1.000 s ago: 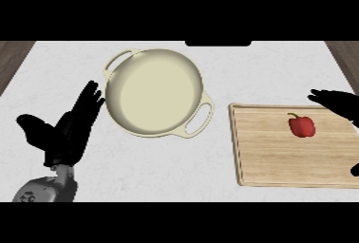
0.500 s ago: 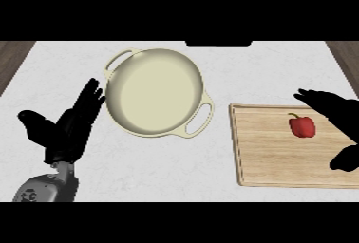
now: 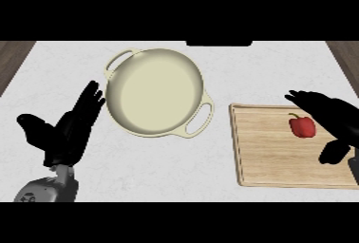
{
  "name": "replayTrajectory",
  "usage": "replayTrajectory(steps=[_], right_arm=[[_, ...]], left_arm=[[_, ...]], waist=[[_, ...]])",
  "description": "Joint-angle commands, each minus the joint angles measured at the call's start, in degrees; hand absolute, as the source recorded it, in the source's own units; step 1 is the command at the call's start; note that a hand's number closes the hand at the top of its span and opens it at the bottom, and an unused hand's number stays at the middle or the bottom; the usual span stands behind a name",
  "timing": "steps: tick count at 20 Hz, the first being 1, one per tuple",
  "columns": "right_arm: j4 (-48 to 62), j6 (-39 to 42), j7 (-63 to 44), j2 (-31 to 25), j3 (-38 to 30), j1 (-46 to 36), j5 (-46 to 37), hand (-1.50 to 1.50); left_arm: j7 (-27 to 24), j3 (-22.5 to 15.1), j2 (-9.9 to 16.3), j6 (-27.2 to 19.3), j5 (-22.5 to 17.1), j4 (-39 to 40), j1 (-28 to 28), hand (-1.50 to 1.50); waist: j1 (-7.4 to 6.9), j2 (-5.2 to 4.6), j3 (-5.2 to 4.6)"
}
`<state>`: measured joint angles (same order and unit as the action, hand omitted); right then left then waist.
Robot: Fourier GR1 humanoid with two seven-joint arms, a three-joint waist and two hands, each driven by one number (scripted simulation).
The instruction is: Pick the bell pepper from the tray and place it in the pot
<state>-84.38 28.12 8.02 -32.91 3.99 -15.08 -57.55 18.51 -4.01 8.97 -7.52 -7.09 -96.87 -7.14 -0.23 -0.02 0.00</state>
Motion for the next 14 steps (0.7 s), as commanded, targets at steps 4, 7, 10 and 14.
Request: replayTrajectory(steps=[4, 7, 10, 14], right_arm=[[4.8, -0.1, 0.6, 0.8, -0.6, -2.0, -5.5, -1.5], [12.6, -4.8, 0.7, 2.9, 1.4, -4.2, -9.3, -1.5], [15.0, -2.5, -0.1, 4.2, 1.6, -8.2, -11.2, -1.5], [21.6, -9.0, 2.9, 4.9, 0.8, -6.8, -13.3, -1.5]], left_arm=[[1.5, 1.8, -0.1, 1.2, 0.8, -1.0, -0.8, 0.0], [-1.4, -0.8, -2.9, -0.5, 3.7, 2.0, -0.7, 0.0], [1.0, 0.0, -2.1, 1.2, 2.0, -2.8, 1.6, 0.0], [-0.3, 0.8, -2.8, 1.0, 2.7, -0.9, 1.7, 0.0]], waist=[[0.09, 0.03, 0.0], [-0.03, -0.06, 0.01], [-0.23, -0.01, 0.01], [-0.29, -0.08, 0.02]])
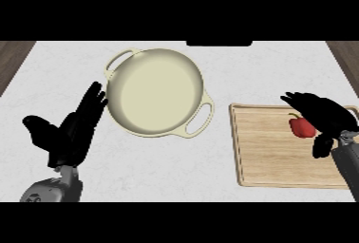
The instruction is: Pick the bell pepper from the tray and place it in the pot
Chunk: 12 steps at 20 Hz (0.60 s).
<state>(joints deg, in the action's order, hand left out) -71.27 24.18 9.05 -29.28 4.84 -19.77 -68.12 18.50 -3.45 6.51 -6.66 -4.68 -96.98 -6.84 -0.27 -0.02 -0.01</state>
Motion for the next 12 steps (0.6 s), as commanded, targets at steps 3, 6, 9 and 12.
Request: replayTrajectory(steps=[3, 6, 9, 12], right_arm=[[3.8, -2.8, 9.4, 1.0, -0.2, -0.5, 2.6, 1.5], [3.0, -8.8, 10.2, 2.7, 0.0, 2.8, 1.0, 1.5], [4.0, -5.5, 11.5, 0.8, -2.1, -2.1, 0.6, 1.5], [1.1, -5.2, 11.0, 2.8, -1.7, -0.6, 0.1, 1.5]], left_arm=[[2.0, 1.9, 1.2, 1.6, -1.3, 0.0, -1.2, 0.0], [3.1, 0.6, -0.6, -0.4, 0.5, -1.6, -0.8, 0.0], [-2.7, 2.8, 1.0, 3.3, 0.1, 3.0, -0.4, 0.0], [2.6, 4.5, 2.0, 3.9, -1.7, -0.8, -1.5, 0.0]], waist=[[-0.1, -0.07, 0.04], [0.16, 0.02, 0.03], [0.09, -0.02, 0.0], [0.18, 0.05, 0.0]])
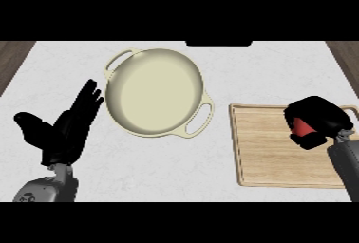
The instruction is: Pick the bell pepper from the tray and place it in the pot
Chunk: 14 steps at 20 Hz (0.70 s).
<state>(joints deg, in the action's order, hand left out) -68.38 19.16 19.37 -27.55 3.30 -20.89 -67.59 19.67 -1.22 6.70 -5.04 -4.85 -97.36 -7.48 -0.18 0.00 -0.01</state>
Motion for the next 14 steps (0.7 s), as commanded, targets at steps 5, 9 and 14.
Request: replayTrajectory(steps=[5, 9, 14], right_arm=[[-1.1, -1.9, -30.4, 18.9, -9.1, 4.7, 1.4, 1.5], [-2.1, -7.4, -42.7, 27.0, -12.6, 5.8, 0.9, 1.5], [-7.4, -15.1, -60.1, 27.3, -11.6, 4.0, -4.0, 1.5]], left_arm=[[-0.2, 1.5, 0.3, -0.5, 0.0, -0.2, 1.7, 0.0], [0.3, 1.5, 0.2, -0.9, 0.2, -0.5, 1.8, 0.0], [0.5, 1.6, 0.5, -0.9, 0.4, -0.1, 2.0, 0.0]], waist=[[3.85, 1.08, -0.19], [5.04, 1.48, -0.26], [3.61, 2.18, -0.69]])
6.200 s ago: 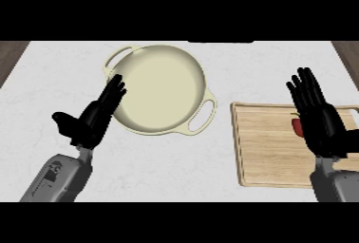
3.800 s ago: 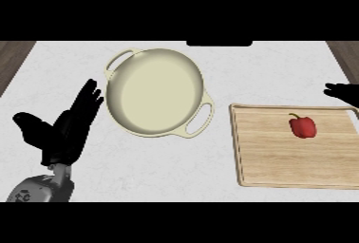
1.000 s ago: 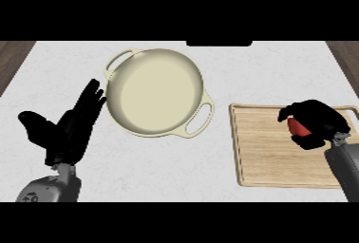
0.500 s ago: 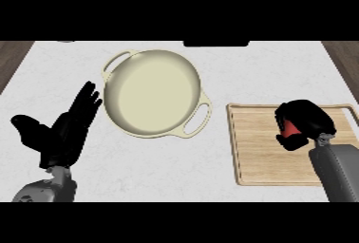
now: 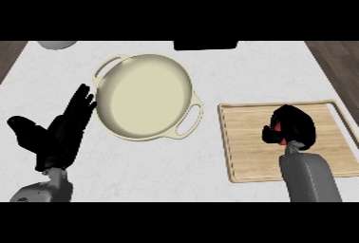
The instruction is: Pick the bell pepper from the tray and place it in the pot
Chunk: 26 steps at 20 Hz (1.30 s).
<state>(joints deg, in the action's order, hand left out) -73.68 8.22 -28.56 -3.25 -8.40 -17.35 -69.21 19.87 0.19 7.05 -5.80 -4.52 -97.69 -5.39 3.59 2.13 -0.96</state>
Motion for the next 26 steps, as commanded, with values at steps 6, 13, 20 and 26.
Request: replayTrajectory(steps=[6, 13, 20, 26], right_arm=[[-9.5, -9.1, -30.4, 3.2, 8.7, -5.6, -7.4, 1.5], [-14.9, -5.2, -46.6, 3.2, 23.1, -16.8, -18.0, 1.5], [-15.1, 0.8, -55.5, 3.2, 29.8, -31.1, -21.6, 1.5], [-10.8, 4.6, -56.6, 3.2, 25.3, -38.9, -19.9, 1.5]], left_arm=[[0.5, -1.3, -0.7, 0.6, -0.1, 0.9, -0.9, 0.0], [0.3, -2.9, -0.7, 1.8, 0.4, 2.0, -3.1, 0.0], [0.6, -4.9, -2.1, 2.4, 0.5, 3.4, -4.5, 0.0], [1.1, -5.2, -2.2, 2.7, 0.2, 2.3, -6.0, 0.0]], waist=[[-3.47, 0.29, 0.28], [-6.63, -0.16, 0.14], [-9.47, -1.29, 0.36], [-10.78, -1.64, 0.56]])
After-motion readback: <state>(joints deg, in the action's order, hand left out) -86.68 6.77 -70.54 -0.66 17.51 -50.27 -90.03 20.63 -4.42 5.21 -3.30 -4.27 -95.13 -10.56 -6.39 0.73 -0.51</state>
